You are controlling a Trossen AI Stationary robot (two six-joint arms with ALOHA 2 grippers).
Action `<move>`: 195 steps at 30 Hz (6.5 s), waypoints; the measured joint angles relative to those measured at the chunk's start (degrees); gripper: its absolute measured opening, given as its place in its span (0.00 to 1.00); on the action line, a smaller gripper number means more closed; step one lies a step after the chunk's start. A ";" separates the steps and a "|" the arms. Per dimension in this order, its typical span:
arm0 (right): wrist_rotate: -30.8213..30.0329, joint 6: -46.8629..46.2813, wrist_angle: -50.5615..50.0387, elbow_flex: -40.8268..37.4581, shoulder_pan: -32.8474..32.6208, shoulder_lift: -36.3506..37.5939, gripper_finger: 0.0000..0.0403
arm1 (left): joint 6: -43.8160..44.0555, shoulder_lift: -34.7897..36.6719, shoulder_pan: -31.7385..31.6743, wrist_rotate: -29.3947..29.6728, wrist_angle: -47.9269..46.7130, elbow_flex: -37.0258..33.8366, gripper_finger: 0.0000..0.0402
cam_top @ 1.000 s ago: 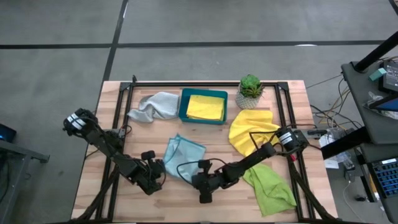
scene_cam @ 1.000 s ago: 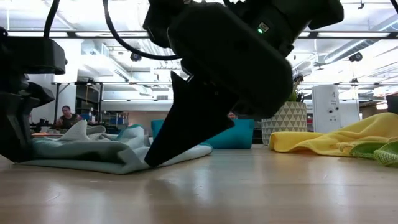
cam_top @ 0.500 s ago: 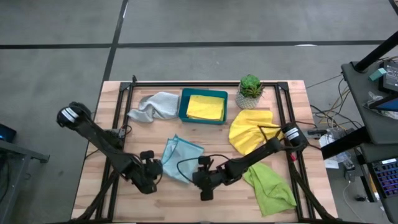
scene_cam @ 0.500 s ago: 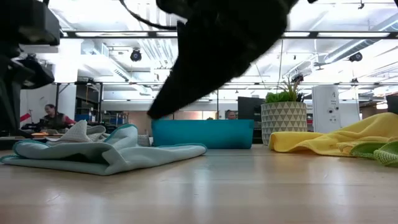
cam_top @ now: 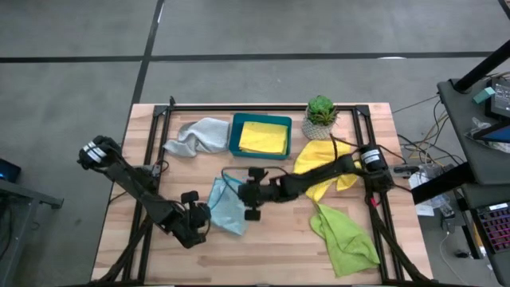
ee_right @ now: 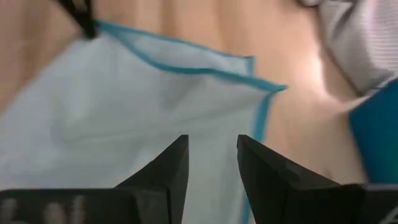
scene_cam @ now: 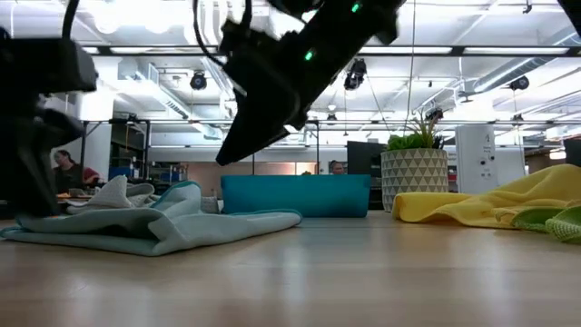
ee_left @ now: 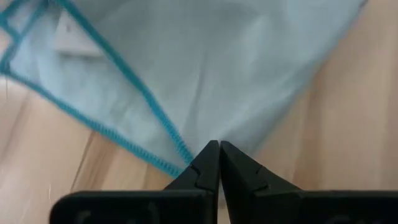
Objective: Fold microfiber towels
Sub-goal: Fold the light blue microfiber cloth
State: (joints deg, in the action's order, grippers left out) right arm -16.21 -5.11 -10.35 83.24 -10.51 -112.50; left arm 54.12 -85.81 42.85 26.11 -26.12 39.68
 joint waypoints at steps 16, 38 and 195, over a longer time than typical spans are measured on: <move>7.39 11.99 12.59 0.00 8.73 -2.06 0.30 | 4.19 2.57 -0.02 -5.62 -4.51 -0.04 0.00; 15.16 13.87 20.68 0.00 11.95 -4.54 0.32 | 5.44 5.39 -0.34 -3.31 -4.84 -0.04 0.00; 22.92 19.17 -3.65 15.03 7.47 -13.35 0.29 | 10.00 0.36 -1.55 -4.14 1.45 -2.73 0.00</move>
State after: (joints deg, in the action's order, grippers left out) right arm 6.70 14.06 -14.00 98.27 -3.04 -125.85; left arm 64.12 -85.45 41.30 21.97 -24.66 36.95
